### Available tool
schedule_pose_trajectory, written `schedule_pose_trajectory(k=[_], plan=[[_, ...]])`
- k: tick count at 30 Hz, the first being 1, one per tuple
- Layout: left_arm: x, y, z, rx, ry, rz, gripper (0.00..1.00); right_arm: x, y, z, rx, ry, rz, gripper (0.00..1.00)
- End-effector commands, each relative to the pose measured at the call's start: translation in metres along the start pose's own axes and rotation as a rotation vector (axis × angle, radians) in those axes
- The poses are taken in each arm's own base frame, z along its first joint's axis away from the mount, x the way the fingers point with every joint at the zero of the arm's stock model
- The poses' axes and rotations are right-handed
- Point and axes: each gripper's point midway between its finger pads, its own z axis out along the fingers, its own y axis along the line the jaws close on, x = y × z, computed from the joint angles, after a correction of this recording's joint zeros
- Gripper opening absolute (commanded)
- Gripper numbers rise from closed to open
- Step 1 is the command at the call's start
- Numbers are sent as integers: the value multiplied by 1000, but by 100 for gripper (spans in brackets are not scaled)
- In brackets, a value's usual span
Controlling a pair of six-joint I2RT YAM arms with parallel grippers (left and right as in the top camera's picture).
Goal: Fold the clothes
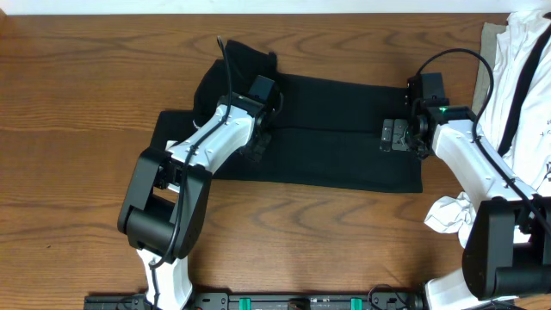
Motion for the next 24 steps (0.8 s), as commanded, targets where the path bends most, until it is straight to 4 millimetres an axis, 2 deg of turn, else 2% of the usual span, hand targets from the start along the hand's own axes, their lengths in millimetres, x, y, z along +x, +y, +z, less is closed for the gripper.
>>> schedule_pose_trajectory(k=[1,4,8,16,21,24], plan=[[4,6,2,-33,11,15,42,-5,0,-4,-3,-15,6,99],[3,6,2,-33,11,15,41,-5,0,-4,-4,-15,6,99],[4,6,2,-33,11,15,33,-5,0,-4,-3,-15,6,99],[3,6,2,-33,8,14,30,-5,0,-4,-3,-15,6,99],[1,6,2,-33,3,13,15,-5,0,-4,-4,-15,6,99],[-5,7,-2,-35,-21,12,11,-5,0,-4,-3,-15,6,99]])
